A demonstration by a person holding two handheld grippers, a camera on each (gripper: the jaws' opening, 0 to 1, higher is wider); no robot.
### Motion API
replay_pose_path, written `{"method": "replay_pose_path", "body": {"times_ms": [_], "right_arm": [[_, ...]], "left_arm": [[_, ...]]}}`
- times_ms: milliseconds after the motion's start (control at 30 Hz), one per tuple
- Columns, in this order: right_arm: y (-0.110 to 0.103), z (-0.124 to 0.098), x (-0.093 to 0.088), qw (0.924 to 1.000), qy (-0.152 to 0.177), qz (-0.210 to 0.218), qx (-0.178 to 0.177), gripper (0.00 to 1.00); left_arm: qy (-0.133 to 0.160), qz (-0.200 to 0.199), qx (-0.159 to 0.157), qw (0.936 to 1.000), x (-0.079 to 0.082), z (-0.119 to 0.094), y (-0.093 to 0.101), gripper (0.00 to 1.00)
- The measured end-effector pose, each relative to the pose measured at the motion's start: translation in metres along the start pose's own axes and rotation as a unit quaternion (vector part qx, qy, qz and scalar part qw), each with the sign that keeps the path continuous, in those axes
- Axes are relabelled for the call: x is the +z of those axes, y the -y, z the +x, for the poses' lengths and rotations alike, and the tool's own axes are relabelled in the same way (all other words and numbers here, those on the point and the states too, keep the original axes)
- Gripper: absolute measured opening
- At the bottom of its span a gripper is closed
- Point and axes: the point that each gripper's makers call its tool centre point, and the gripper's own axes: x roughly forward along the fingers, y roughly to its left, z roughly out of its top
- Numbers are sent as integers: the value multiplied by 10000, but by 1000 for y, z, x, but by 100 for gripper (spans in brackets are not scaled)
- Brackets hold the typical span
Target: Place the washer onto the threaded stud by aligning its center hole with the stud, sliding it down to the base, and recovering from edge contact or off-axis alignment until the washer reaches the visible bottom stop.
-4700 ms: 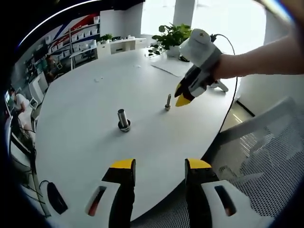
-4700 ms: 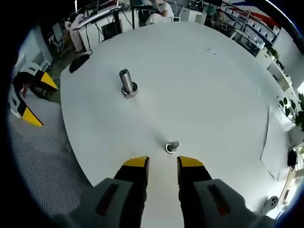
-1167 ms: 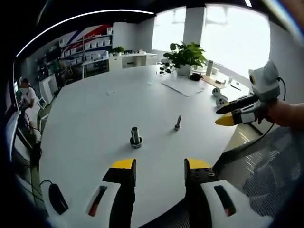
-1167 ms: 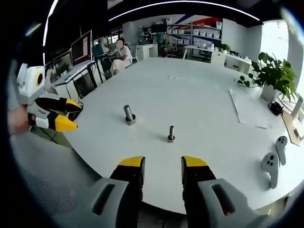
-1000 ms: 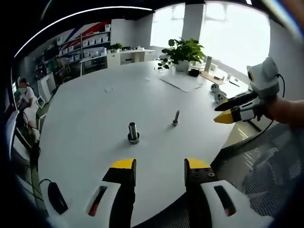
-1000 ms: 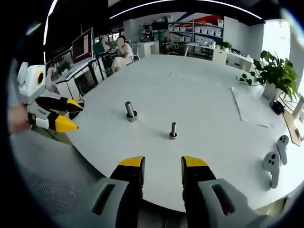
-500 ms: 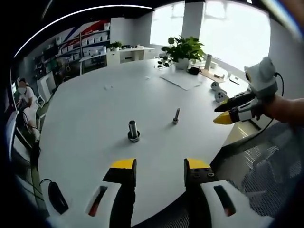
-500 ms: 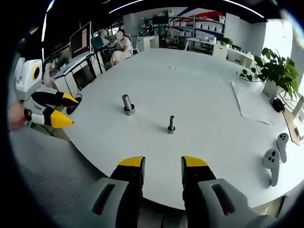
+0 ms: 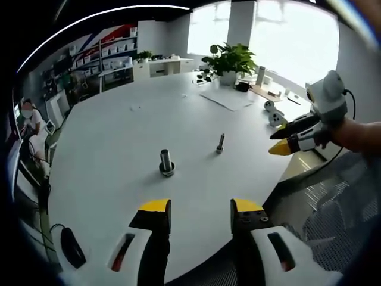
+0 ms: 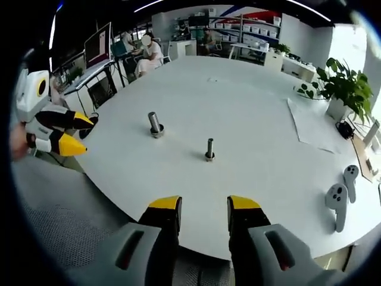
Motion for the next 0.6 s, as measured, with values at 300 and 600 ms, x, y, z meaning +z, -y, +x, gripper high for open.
{"method": "replay_pose_path", "body": {"times_ms": [300,600], "right_arm": [[-1,0,0,10000,13,-12,27,33],[-7,0,4,9998,96,-46,147,33]], "left_arm": [[-47,41,-3,10000,-2,1,1,38],[34,-9,20,10000,1,0,-1,38]]}}
